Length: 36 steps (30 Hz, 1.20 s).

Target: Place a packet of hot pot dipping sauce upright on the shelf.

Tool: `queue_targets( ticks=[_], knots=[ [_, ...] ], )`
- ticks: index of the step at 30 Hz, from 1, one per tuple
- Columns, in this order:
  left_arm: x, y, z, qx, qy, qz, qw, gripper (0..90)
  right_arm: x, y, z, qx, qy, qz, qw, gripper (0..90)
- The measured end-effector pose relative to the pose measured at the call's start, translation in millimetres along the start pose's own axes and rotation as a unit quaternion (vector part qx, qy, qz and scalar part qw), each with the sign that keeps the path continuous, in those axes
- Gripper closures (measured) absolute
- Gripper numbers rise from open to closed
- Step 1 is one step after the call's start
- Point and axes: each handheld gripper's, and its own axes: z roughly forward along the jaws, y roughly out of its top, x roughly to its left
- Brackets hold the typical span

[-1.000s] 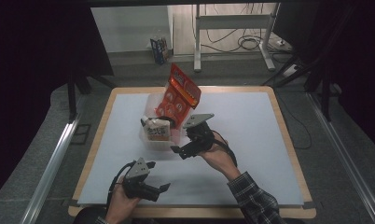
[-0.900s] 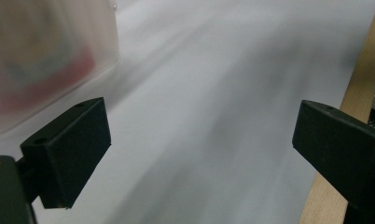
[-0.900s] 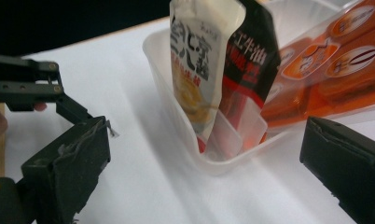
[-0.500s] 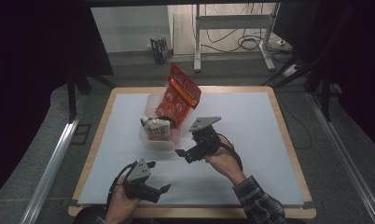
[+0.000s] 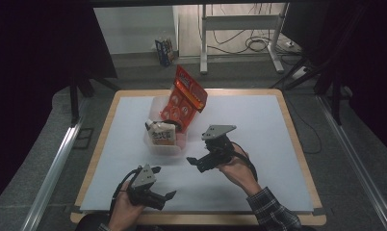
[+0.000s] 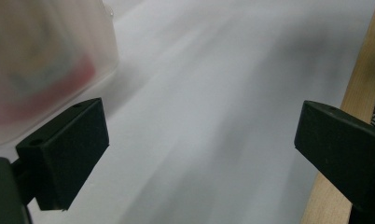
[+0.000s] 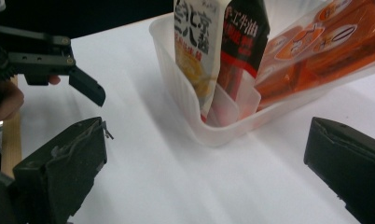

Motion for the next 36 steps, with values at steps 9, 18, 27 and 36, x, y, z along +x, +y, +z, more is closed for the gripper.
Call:
queue_targets(
  ticks=[9,18,27,36],
  knots=[
    [2.7,-0.6,-2.2,-0.001,0.006,-0.007,1.0000,1.5,4.1,-11.2,2.0,0.014,0.007,0.012,0.9998,0.0],
    [3.3,-0.5,-3.3,-0.003,0.005,-0.019,0.9998,0.5,4.0,-20.3,-0.5,0.018,-0.002,0.015,0.9997,0.0],
    [3.0,-0.8,-3.1,0.000,0.008,-0.015,0.9998,0.4,4.6,-25.9,-2.3,0.017,-0.006,0.021,0.9996,0.0],
    [2.7,-0.5,-2.6,0.005,0.002,-0.015,0.9999,0.5,4.7,-29.0,-11.0,0.013,0.003,0.029,0.9995,0.0]
  ],
)
